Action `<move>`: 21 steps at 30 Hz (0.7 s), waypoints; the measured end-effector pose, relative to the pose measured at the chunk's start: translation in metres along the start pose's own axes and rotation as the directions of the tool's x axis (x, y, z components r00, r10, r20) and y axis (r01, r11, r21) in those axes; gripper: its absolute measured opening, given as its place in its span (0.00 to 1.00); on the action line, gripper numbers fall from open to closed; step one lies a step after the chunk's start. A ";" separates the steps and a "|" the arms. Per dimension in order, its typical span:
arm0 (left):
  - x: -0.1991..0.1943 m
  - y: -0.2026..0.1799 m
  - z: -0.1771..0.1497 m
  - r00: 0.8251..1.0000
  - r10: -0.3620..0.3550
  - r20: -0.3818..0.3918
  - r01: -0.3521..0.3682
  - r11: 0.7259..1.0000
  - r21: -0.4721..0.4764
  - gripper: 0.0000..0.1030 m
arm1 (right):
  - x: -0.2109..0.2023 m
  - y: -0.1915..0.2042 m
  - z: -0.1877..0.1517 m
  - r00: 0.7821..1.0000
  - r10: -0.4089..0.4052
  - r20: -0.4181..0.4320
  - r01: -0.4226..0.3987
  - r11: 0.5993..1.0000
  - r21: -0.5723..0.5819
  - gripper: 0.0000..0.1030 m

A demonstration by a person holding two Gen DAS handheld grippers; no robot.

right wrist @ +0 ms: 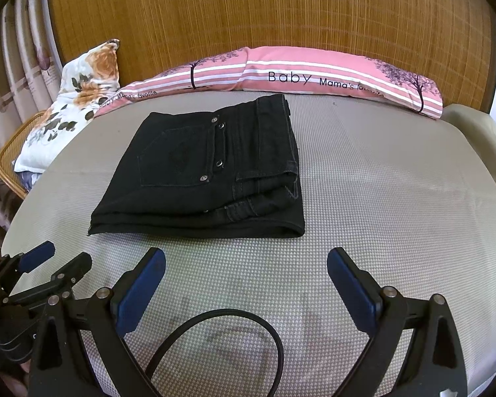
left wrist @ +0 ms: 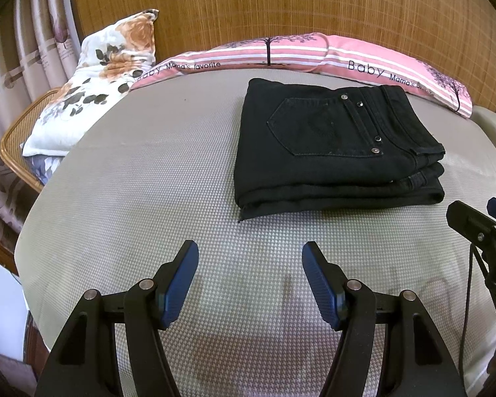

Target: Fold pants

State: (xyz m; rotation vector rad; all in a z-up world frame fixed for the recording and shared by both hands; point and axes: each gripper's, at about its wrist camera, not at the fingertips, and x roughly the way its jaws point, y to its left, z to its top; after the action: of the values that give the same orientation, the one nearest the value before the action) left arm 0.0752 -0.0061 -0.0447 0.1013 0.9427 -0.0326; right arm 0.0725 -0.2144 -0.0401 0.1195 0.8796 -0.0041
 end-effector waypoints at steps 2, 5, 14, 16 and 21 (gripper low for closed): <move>0.000 0.000 0.000 1.000 0.001 0.000 -0.001 1.000 0.000 0.64 | 0.000 0.000 0.000 1.000 -0.001 0.000 0.001 1.000 0.000 0.94; 0.000 0.001 -0.001 1.000 0.001 0.000 -0.001 1.000 -0.001 0.64 | 0.000 0.000 0.000 1.000 0.001 -0.003 -0.001 1.000 0.002 0.94; 0.000 0.001 -0.002 1.000 -0.001 -0.001 0.001 1.000 -0.001 0.64 | 0.002 0.000 -0.001 1.000 0.002 -0.006 -0.002 1.000 0.002 0.94; 0.000 0.001 -0.001 1.000 -0.002 -0.002 0.002 1.000 -0.001 0.64 | 0.003 0.000 -0.001 1.000 0.001 -0.008 -0.001 1.000 0.002 0.94; 0.000 0.001 -0.001 1.000 -0.002 -0.001 0.002 1.000 0.000 0.64 | 0.002 0.000 -0.001 1.000 0.001 -0.007 -0.001 1.000 0.002 0.94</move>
State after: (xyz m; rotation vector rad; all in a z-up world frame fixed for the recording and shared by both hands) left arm 0.0745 -0.0047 -0.0454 0.1007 0.9442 -0.0343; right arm 0.0731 -0.2145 -0.0427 0.1222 0.8864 -0.0037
